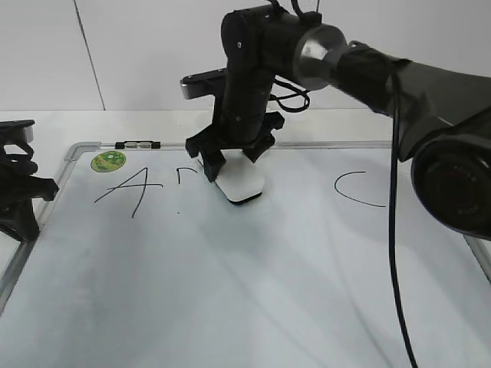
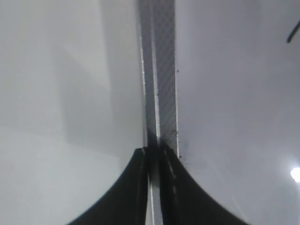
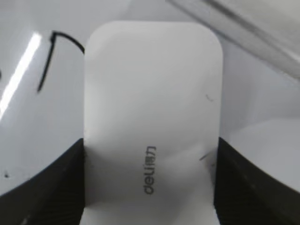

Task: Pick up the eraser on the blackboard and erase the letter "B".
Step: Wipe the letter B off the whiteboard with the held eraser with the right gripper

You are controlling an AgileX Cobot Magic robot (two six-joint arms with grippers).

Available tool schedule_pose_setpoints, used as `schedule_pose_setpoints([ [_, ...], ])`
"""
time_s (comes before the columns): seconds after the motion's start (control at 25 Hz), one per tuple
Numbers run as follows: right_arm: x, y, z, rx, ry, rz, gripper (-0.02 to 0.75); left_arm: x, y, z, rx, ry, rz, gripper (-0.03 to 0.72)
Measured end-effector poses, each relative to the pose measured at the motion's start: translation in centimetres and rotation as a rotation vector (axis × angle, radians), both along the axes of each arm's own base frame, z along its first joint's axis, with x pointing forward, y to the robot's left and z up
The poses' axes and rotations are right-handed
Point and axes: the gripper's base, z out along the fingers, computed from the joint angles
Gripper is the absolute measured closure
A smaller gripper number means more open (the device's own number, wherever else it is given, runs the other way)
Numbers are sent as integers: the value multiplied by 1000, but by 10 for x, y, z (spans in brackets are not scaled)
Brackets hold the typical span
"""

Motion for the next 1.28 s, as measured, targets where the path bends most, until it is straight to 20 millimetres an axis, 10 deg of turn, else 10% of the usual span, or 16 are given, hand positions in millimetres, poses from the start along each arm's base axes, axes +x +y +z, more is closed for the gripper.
schedule_pose_setpoints([
  [0.36, -4, 17, 21, 46, -66, 36, 171, 0, 0, 0, 0, 0, 0, 656],
  [1.28, -25, 55, -8, -7, -53, 172, 171, 0, 0, 0, 0, 3, -2, 656],
])
